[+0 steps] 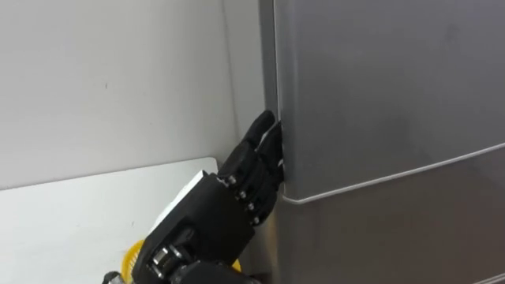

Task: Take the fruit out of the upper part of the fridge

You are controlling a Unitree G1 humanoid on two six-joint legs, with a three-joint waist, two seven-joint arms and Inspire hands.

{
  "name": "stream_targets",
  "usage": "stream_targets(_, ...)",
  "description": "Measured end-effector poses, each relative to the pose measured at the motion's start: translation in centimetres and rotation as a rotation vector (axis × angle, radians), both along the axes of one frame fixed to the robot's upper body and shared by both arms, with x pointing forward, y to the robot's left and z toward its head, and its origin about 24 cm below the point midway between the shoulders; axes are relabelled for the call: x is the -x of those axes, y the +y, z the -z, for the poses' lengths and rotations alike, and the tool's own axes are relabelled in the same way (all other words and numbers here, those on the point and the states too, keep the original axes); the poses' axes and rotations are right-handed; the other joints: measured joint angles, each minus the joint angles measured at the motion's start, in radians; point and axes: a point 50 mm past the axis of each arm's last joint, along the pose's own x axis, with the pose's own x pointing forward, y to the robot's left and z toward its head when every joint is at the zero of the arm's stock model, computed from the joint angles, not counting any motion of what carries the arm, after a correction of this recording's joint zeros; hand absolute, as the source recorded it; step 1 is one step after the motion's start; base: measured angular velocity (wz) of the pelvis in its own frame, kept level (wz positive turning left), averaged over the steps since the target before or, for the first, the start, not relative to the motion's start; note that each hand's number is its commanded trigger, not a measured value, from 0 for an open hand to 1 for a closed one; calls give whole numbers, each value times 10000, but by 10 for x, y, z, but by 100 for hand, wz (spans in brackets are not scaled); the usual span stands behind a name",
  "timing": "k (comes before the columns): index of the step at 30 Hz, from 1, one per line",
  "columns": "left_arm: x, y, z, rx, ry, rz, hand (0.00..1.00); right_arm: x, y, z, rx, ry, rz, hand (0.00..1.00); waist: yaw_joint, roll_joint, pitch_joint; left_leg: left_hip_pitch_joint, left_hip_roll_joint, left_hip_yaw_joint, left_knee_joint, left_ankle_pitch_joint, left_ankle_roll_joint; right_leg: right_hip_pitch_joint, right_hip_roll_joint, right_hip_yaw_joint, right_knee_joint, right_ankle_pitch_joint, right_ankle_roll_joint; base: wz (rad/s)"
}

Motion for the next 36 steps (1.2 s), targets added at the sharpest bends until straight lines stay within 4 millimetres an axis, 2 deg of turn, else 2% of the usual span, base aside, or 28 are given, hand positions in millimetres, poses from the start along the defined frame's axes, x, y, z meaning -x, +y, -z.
stream_targets(3,1,-3,1,171,80,192,0,-2,0,0,-17,-27,-3,0,-33,8,4,-8,1,219,65,-61,93,-47,23,366,-5,74,46,-14)
stream_targets(5,1,-4,0,216,78,294,0,-4,0,0,-91,-55,-13,0,-102,71,1,-103,1,268,167,-109,173,-130,11,385,12,167,111,-13)
stream_targets(7,1,-5,0,219,78,429,0,-4,0,0,-147,-21,-7,0,-136,46,48,-118,-1,367,196,-140,224,-169,-11,392,60,203,132,-11)
stream_targets(12,2,-8,-1,-13,-60,759,0,-5,-1,-1,-132,-23,-120,0,-219,42,80,-133,-10,627,218,-224,367,-324,-50,444,283,247,182,-11)
stream_targets(19,3,-13,-4,-365,-375,1402,0,-5,-1,-1,-128,-59,-135,0,-259,46,74,-134,-13,1063,210,-251,485,-452,-79,719,315,400,307,-11)
stream_targets(28,4,-19,-8,-991,-894,2551,0,-4,0,0,-219,-129,208,0,-272,-64,67,-95,-13,1249,183,-253,536,-439,-103,637,306,486,337,-5)
stream_targets(36,7,-34,-18,-1427,-1702,4052,0,-4,0,0,-332,-118,289,0,-350,-52,61,-122,-12,1277,185,-252,539,-440,-101,615,261,489,341,-2)
